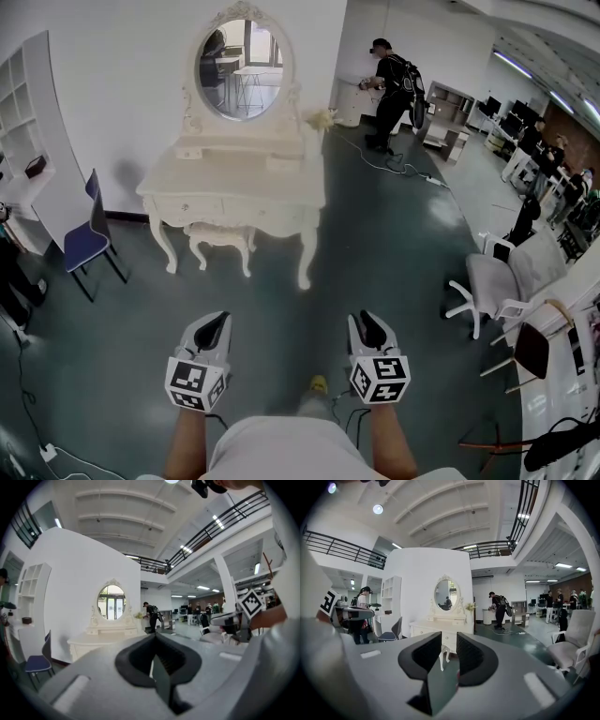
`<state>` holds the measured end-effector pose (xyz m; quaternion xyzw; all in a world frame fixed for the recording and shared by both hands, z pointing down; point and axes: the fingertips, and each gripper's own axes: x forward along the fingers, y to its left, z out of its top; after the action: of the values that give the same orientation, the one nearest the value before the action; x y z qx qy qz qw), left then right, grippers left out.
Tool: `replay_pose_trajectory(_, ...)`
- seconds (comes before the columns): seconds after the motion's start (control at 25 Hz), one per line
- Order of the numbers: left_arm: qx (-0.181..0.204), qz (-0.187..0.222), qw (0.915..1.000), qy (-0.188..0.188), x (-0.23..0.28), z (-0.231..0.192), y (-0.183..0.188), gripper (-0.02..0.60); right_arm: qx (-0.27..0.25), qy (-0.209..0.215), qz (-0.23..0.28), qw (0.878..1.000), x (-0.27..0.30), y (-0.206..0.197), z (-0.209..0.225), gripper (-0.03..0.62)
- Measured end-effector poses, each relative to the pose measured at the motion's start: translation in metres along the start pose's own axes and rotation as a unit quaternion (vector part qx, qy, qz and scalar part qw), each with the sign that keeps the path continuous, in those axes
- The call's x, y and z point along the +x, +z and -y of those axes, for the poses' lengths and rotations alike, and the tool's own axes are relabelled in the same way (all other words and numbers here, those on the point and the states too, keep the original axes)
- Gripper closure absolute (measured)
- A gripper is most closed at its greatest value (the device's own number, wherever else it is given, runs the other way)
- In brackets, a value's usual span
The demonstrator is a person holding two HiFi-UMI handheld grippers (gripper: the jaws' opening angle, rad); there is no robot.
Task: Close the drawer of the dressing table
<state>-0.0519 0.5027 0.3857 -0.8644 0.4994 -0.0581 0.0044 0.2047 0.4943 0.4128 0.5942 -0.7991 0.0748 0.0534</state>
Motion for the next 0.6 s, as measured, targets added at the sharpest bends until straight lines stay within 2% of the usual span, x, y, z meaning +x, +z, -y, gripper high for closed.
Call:
replay_pose_trajectory(0.32,-0.001,-0.007,1.0000,-0.005,0.009,-0.006,-0.009,0.583,0.001,0.005,-0.008,1.000,0.014,-0.006,-0.005,0.511)
replay_pose_trajectory(0.6,-0.009,-0.020,0.9997,0.005,0.025,-0.030,-0.019,0.583,0.006,0.017,-0.020,1.000,0.048,-0.011,-0.007,0.511)
